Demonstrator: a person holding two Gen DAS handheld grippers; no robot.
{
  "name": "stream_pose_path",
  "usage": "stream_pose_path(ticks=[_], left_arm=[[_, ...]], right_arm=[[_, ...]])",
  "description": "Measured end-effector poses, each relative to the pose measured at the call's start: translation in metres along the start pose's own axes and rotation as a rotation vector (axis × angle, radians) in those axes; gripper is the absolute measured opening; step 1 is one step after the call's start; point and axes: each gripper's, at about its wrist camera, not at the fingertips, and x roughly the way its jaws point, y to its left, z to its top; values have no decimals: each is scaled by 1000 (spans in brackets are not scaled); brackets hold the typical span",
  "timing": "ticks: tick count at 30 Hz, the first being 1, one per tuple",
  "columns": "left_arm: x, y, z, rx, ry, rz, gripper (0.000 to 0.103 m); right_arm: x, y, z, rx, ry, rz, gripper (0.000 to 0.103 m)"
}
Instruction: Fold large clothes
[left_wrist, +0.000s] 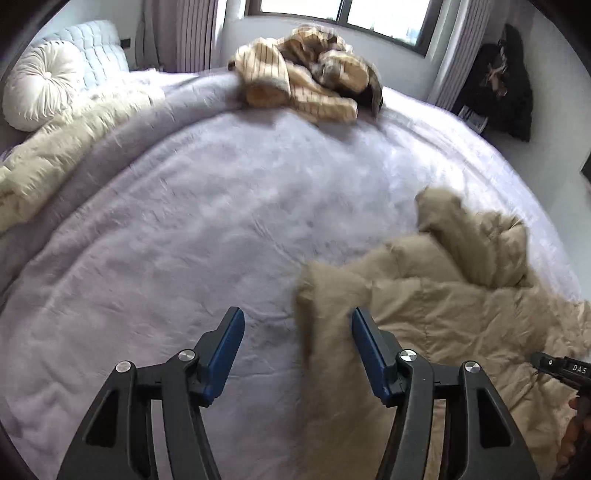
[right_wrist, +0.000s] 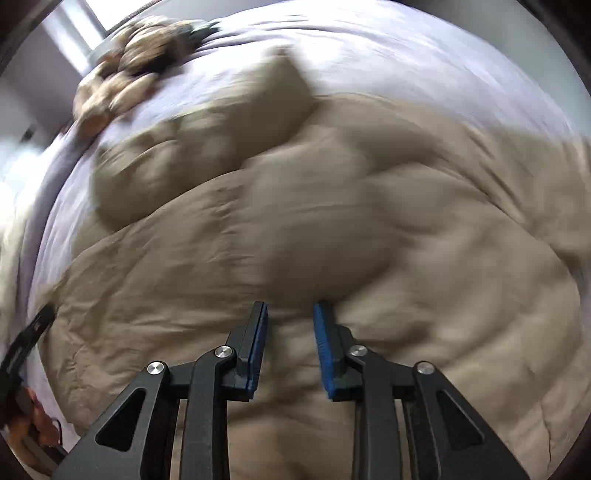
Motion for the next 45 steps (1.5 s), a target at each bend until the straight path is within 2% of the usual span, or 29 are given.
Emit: stream_pose_path(ticks=[2,3,4,5,7,8,9,10,12,13,15,16,18,20,22,24,29,30,32,33,34,36,41,45], left_arm=[[-11,6,6,-16,-15,-2,62],[-14,9,10,-25,-19,-9,62],[-14,10,14,-35,-17,-27,62],[-12,9,16,-40,-13,-36,62],[-3,-1,14,-28,-1,-36,62],[2,-6,11,-17,6,-37,62],[12,-16,4,4,22,-39,62],[21,-21,-2,21,40,-35,62],[49,-26,-16,36,110,5,62],[58,-24,-22,21,129,10,62],[67,-20,-28,-38,146,-7,62],[68,-19,-28,-62,150,-11,62],[65,-25,-27,-67,149,-8,62],[65,-35,-26,-21,143,1,62],[66,-43,-28,11,142,23,62],[67,-44,-29,1,148,35,62],[44,-47,-23,-22,127,70,62],[39,-47,-21,-17,117,69,62],[21,-53,-18,12,95,73,62],[18,-56,-16,19,94,74,62],[10,-61,-16,29,94,72,62],[-2,-72,-17,40,104,59,62],[-23,-125,-43,110,161,14,62],[-28,-173,-74,148,223,-30,62]], right_arm=[[-11,-19,1,24,-5,86,33],[-17,-23,1,19,-17,107,45],[-24,-27,3,13,-43,121,61],[-30,-33,6,20,-63,128,64],[-40,-40,15,49,-114,173,64],[-43,-39,21,51,-123,183,62],[-46,-36,26,43,-141,193,53],[-49,-28,30,14,-150,209,37],[-44,-10,33,-61,-137,231,25],[-35,1,34,-108,-106,209,23],[-17,-4,28,-139,-26,148,22],[4,-7,25,-124,40,108,13],[21,-20,18,-100,71,83,4],[21,-26,13,-113,51,94,2],[17,-26,11,-160,35,52,1],[17,-24,13,-208,21,-4,0],[17,-31,27,-180,32,-9,0],[13,-35,29,-160,35,7,5],[-3,-48,26,-117,24,93,11],[-11,-51,24,-106,15,133,20],[-18,-55,23,-95,10,160,36],[-31,-63,20,-61,4,205,59],[-51,-92,2,-1,43,255,65],[-73,-132,-24,41,75,257,78]])
